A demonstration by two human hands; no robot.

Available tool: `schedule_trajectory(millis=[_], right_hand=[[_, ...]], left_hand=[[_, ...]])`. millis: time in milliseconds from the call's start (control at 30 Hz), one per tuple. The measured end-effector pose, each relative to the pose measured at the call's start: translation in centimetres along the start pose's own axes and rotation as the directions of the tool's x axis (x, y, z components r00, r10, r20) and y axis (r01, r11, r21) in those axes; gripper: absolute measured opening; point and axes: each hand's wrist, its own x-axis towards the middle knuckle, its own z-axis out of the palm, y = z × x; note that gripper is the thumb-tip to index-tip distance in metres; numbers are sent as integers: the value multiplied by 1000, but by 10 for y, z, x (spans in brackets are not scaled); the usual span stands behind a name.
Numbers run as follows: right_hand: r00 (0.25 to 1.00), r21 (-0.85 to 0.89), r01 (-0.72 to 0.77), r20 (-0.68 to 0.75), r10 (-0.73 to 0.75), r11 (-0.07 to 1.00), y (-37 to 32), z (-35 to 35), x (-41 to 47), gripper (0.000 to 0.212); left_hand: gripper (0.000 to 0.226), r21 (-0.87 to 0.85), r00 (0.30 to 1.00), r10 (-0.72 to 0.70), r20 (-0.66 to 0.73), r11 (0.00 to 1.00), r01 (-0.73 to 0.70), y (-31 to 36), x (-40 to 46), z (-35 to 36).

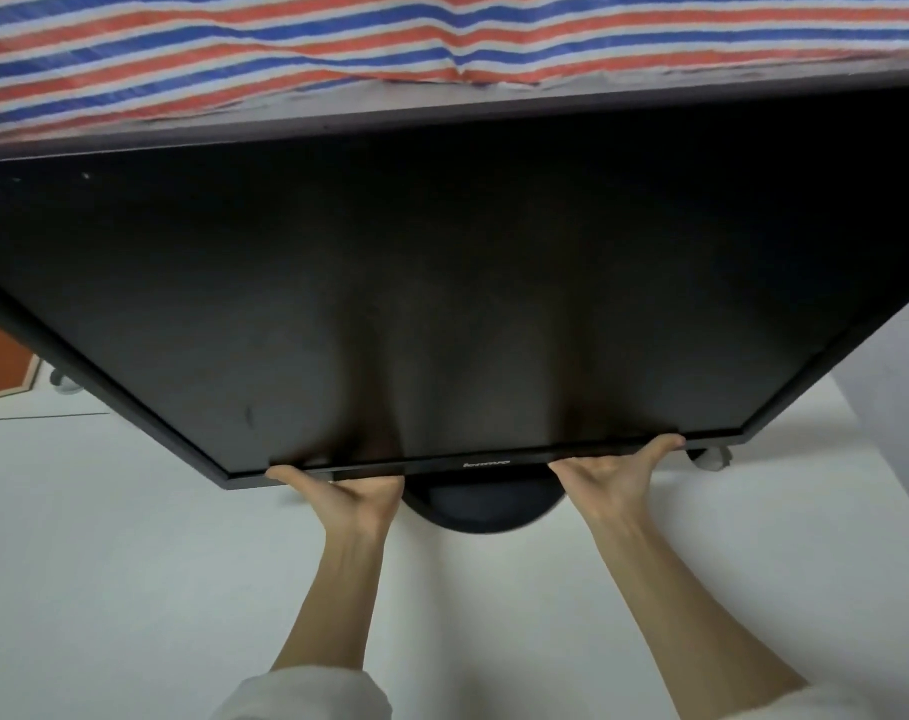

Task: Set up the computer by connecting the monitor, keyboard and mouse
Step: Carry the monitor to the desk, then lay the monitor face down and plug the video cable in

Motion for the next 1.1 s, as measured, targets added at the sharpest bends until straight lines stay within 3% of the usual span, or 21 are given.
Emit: schedule_trajectory(millis=[233, 500, 600, 667, 767, 833, 1100], right_hand=[[999, -22, -12, -39, 11, 1000, -4, 0, -10, 87], [983, -45, -14, -185, 6, 999, -3, -4, -26, 84], [963, -145, -43, -271, 2, 989, -11, -8, -36, 75], [950, -262, -78, -311, -8, 962, -16, -14, -45, 57], [934, -426, -172, -356, 11, 888, -11, -23, -74, 32], [931, -480, -250, -359, 71, 841, 2, -28, -98, 28], [910, -666, -414, -309, 275, 621, 76, -25, -224, 22]], left_hand=[[80, 90, 999, -24, -36, 996, 27, 9, -16, 1], [77, 18, 995, -68, -69, 997, 70, 17, -31, 5], [74, 97, 986, -36, -163, 994, 52, 22, -37, 4], [64, 197, 967, -13, -254, 978, 65, 24, -46, 2], [51, 427, 932, 13, -363, 891, 154, 27, -72, -4], [45, 555, 919, 30, -394, 805, 211, 27, -96, -14], [28, 860, 956, 83, -282, 464, 214, 84, -251, -59]])
